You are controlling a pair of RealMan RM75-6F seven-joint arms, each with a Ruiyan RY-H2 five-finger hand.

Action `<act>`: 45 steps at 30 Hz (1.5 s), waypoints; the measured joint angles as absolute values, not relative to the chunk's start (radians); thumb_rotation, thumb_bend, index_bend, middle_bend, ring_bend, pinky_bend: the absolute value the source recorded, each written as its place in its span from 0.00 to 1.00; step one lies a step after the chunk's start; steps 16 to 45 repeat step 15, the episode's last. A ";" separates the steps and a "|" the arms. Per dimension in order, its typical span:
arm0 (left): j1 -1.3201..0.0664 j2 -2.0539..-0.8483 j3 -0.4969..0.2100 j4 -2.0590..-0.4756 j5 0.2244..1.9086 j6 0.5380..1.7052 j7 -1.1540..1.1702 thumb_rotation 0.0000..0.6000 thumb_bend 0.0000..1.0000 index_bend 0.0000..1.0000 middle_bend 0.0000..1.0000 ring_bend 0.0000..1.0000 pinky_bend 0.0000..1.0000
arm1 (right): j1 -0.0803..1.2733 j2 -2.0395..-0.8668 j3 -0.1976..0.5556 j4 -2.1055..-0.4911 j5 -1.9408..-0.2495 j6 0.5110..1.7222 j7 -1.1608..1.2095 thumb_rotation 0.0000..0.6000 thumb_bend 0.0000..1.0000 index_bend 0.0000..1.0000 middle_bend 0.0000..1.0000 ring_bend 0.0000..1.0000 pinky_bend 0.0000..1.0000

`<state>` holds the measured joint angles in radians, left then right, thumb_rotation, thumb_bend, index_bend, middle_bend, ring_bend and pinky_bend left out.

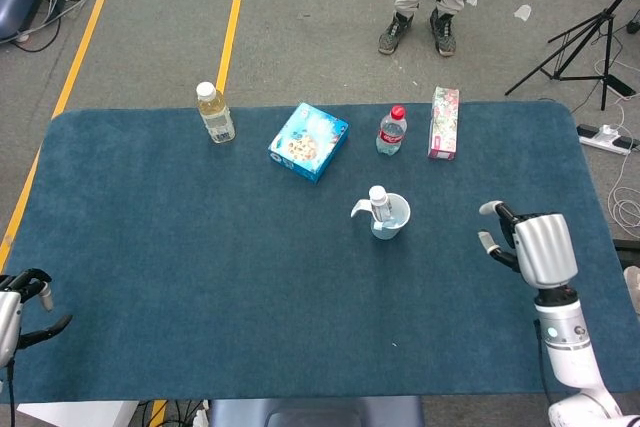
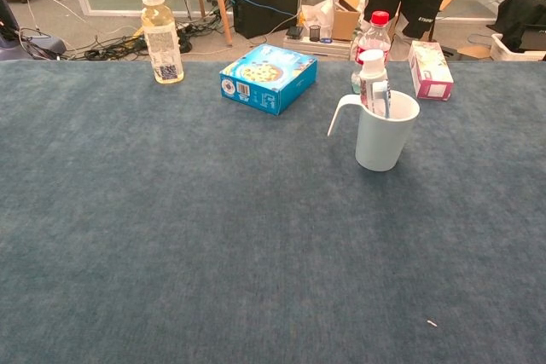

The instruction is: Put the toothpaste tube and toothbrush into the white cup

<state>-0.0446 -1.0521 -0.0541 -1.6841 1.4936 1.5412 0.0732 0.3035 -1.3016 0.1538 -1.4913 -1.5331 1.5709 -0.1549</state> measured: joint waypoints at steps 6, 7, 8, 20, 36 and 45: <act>-0.050 -1.056 -0.063 -1.672 1.503 1.551 0.045 1.00 0.00 0.42 0.37 0.41 0.35 | 0.222 -1.220 0.119 -1.655 -1.408 1.564 -0.509 1.00 0.21 0.47 0.44 0.51 0.62; -0.051 -1.055 -0.065 -1.670 1.504 1.553 0.039 1.00 0.00 0.41 0.37 0.41 0.35 | 0.208 -1.212 0.115 -1.677 -1.380 1.566 -0.553 1.00 0.21 0.47 0.42 0.48 0.59; -0.052 -1.055 -0.067 -1.669 1.506 1.555 0.032 1.00 0.00 0.40 0.37 0.41 0.35 | 0.194 -1.206 0.112 -1.697 -1.351 1.568 -0.593 1.00 0.21 0.47 0.40 0.45 0.55; -0.058 -1.049 -0.069 -1.664 1.503 1.545 0.016 1.00 0.00 0.40 0.36 0.41 0.35 | 0.097 -1.197 0.091 -1.761 -1.257 1.628 -0.647 1.00 0.21 0.47 0.37 0.43 0.52; -0.058 -1.049 -0.069 -1.664 1.503 1.545 0.016 1.00 0.00 0.40 0.36 0.41 0.35 | 0.097 -1.197 0.091 -1.761 -1.257 1.628 -0.647 1.00 0.21 0.47 0.37 0.43 0.52; -0.058 -1.049 -0.069 -1.664 1.503 1.545 0.016 1.00 0.00 0.40 0.36 0.41 0.35 | 0.097 -1.197 0.091 -1.761 -1.257 1.628 -0.647 1.00 0.21 0.47 0.37 0.43 0.52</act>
